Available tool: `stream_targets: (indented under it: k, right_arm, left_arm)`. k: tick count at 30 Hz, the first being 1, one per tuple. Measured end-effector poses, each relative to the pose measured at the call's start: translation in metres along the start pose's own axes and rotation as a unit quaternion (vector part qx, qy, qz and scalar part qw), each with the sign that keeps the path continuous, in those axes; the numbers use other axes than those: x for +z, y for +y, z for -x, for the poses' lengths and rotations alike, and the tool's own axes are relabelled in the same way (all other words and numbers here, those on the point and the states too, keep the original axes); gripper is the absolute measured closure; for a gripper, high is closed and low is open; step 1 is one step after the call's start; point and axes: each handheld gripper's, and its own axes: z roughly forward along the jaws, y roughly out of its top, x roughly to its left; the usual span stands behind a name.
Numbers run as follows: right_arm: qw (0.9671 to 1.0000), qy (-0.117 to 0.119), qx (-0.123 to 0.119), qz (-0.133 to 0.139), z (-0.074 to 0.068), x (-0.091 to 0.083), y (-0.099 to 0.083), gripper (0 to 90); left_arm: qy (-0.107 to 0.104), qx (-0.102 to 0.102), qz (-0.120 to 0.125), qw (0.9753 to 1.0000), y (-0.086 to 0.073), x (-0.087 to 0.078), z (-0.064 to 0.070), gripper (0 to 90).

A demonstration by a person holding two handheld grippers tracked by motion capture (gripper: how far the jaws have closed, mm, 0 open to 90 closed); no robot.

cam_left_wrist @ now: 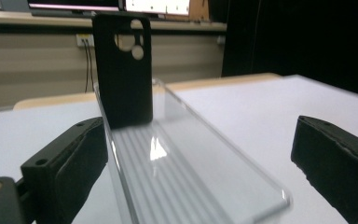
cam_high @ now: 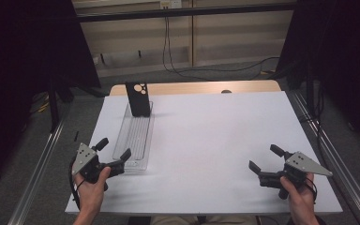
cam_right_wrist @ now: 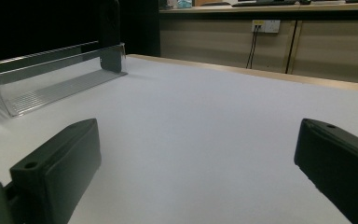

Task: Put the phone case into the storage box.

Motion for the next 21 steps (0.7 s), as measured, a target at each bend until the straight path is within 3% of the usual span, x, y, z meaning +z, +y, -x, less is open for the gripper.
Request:
stream_targets:
  k: [2, 5, 8, 12, 17, 21]
  right_arm:
    - [1.0, -0.002, 0.0, -0.003, 0.0, -0.001, 0.0, 0.1]
    - [1.0, -0.007, 0.003, -0.006, 0.0, -0.002, -0.001, 0.2]
    - [0.9999, -0.011, 0.007, -0.006, -0.002, -0.002, -0.002, 0.2]
    - [0.9999, -0.009, 0.005, -0.003, -0.002, -0.002, -0.004, 0.1]
    - [1.0, -0.001, -0.009, -0.003, 0.0, -0.003, -0.003, 0.1]
    - [0.9999, -0.001, -0.01, -0.007, 0.001, -0.003, -0.004, 0.2]
  left_arm:
    - [-0.01, -0.001, -0.006, 0.9999, -0.003, -0.004, 0.001, 3.9]
    - [-0.008, -0.004, -0.01, 0.9999, -0.006, -0.012, -0.001, 3.8]
    - [0.003, -0.033, -0.007, 0.9994, -0.013, -0.021, 0.001, 3.8]
    - [0.014, -0.043, -0.003, 0.999, -0.019, -0.028, 0.001, 3.8]
    - [-0.001, -0.041, -0.005, 0.9992, -0.02, -0.027, 0.001, 3.8]
    - [0.002, -0.035, -0.019, 0.9992, -0.021, -0.025, 0.002, 3.8]
